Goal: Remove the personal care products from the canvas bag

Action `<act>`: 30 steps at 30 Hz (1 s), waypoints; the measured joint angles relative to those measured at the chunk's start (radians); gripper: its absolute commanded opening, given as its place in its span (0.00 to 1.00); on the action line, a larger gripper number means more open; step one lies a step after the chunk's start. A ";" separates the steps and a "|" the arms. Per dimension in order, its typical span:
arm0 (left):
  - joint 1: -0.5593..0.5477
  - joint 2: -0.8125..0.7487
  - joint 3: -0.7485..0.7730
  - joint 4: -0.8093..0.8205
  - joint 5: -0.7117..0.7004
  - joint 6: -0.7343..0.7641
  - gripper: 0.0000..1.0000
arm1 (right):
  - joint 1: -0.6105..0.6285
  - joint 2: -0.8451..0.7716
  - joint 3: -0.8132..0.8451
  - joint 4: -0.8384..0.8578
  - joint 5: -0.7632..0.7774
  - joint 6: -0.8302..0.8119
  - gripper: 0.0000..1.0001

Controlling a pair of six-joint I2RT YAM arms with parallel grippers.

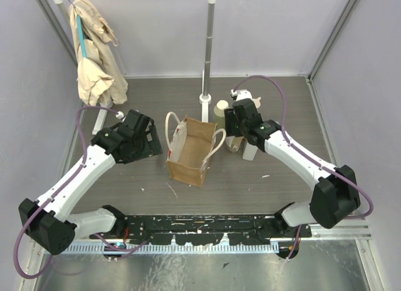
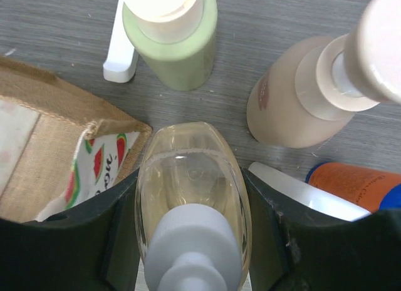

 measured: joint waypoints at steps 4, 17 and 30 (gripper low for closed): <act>0.000 0.000 -0.007 0.005 0.001 0.000 0.99 | 0.000 0.023 -0.057 0.048 0.002 0.001 0.49; 0.000 -0.004 -0.016 0.006 -0.005 0.000 0.98 | 0.001 0.059 -0.068 0.171 0.010 0.011 0.91; 0.000 -0.041 -0.014 -0.005 -0.040 0.007 0.98 | 0.001 -0.116 0.064 0.128 -0.020 0.013 0.91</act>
